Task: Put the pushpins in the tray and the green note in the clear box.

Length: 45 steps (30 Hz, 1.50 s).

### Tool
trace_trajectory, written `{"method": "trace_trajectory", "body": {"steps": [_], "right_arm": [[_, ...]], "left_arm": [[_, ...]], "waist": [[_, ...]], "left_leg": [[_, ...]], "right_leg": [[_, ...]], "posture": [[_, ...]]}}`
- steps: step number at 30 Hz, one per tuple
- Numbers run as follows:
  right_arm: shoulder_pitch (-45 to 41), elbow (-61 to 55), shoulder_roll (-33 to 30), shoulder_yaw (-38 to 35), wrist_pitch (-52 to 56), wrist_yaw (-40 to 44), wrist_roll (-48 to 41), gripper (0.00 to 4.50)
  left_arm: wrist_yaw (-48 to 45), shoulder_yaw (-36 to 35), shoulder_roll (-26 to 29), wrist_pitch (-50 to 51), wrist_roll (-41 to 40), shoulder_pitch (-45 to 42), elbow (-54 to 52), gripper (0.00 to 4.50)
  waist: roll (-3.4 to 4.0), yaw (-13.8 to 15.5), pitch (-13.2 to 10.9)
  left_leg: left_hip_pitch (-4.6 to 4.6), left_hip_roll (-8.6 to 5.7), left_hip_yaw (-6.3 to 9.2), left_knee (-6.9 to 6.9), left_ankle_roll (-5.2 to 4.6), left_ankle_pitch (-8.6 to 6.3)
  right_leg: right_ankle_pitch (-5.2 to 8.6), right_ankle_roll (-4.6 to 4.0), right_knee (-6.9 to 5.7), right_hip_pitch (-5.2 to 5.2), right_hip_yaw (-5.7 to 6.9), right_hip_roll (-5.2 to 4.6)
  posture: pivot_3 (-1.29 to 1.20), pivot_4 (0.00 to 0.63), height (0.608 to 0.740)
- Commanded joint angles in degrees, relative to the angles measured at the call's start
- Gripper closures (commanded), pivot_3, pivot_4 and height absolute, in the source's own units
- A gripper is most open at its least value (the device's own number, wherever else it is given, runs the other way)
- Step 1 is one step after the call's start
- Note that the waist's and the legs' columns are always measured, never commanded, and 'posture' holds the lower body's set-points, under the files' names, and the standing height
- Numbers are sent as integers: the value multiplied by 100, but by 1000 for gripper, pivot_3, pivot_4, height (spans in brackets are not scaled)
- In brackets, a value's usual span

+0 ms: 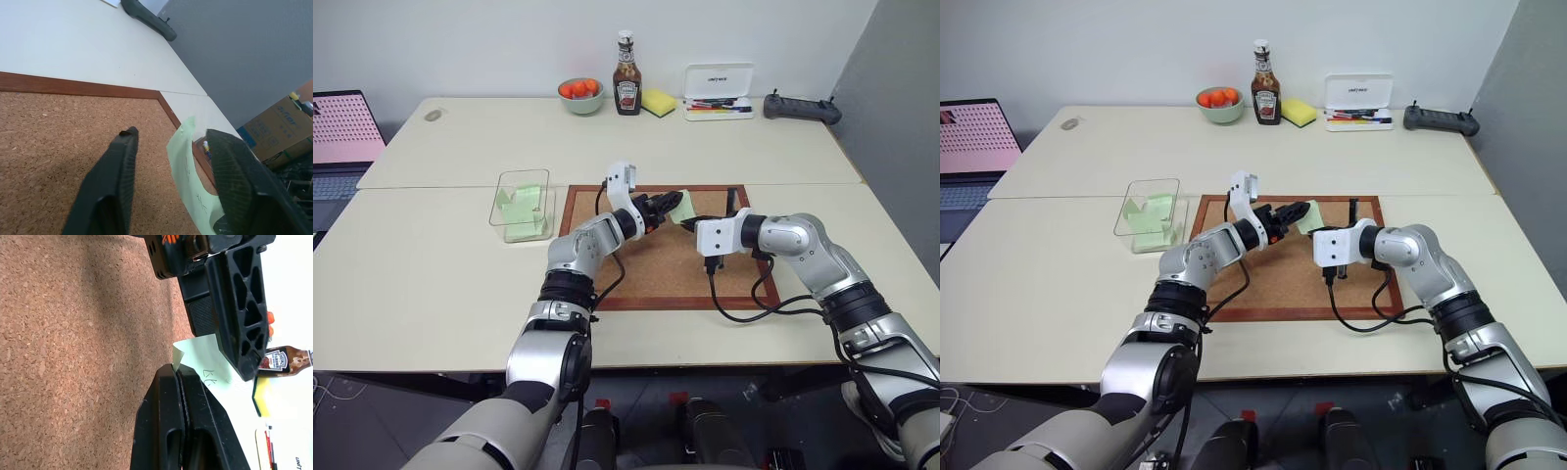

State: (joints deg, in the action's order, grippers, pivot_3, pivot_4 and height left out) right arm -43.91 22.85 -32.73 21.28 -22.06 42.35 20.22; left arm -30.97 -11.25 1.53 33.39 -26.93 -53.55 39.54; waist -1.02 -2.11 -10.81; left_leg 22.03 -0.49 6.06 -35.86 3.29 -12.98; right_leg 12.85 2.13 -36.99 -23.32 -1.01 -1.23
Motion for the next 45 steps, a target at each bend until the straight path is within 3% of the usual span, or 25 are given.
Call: {"method": "trace_trajectory", "body": {"steps": [1, 6, 13, 25, 30, 34, 39, 45], "right_arm": [[-111, -124, 19, -159, -16, -67, -62, 4500], [-98, -160, 50, -174, 19, -85, -78, 4500], [-54, -272, 107, -270, 63, -116, -253, 4500], [109, -566, 16, -333, 285, 139, -432, 2043], [276, -1039, -81, -517, 584, 325, -688, 1080], [383, -1660, -49, -750, 1551, 723, -1298, 290], [445, -2486, 58, -982, 2958, 1154, -2142, 290], [254, -2745, 294, -982, 3639, 1095, -2431, 290]], "left_arm": [[-145, 13, -29, 33, -79, -125, -115, 3260], [-206, 9, -20, 87, -71, -109, -117, 4373], [-193, -35, -18, 80, -76, -111, -70, 4461], [-92, -291, -4, 114, -192, -149, -104, 4500], [-73, -298, 177, 237, -268, 5, -827, 4500], [-66, -64, 651, 216, -39, 292, -1892, 4500], [-87, 282, 1641, 78, 497, 800, -3062, 4500], [38, 263, 2907, -56, 1119, 1448, -3855, 4500]], "waist": [[0, 0, 0], [0, 0, 0], [0, 0, 0], [0, 1, 0], [-1, -1, -1], [-1, -27, -1], [-1, -20, -1], [-1, -20, -1]], "left_leg": [[0, 0, 0, 0, 0, 0], [0, 0, 0, 0, 0, 0], [0, 0, 0, 0, 0, 0], [0, 0, 0, -1, 0, 0], [0, 1, 0, -1, 1, 0], [0, 4, 1, 1, 2, 0], [-3, 6, 2, 1, 3, 1], [-4, 8, 4, 1, 3, 1]], "right_leg": [[0, 0, 0, 0, 0, 0], [0, 0, -1, 0, 1, 0], [0, 0, -1, 0, 0, 0], [0, 0, -1, 0, 0, 0], [0, 0, -1, 0, 0, 0], [0, 0, -3, -2, -1, 1], [0, -1, -6, -1, -2, 2], [0, -2, -8, -2, 0, 3]], "posture": [[0, 150, 740], [0, 150, 740], [0, 150, 740], [0, 150, 740], [0, 150, 740], [0, 150, 740], [0, 150, 740], [0, 150, 740]]}}
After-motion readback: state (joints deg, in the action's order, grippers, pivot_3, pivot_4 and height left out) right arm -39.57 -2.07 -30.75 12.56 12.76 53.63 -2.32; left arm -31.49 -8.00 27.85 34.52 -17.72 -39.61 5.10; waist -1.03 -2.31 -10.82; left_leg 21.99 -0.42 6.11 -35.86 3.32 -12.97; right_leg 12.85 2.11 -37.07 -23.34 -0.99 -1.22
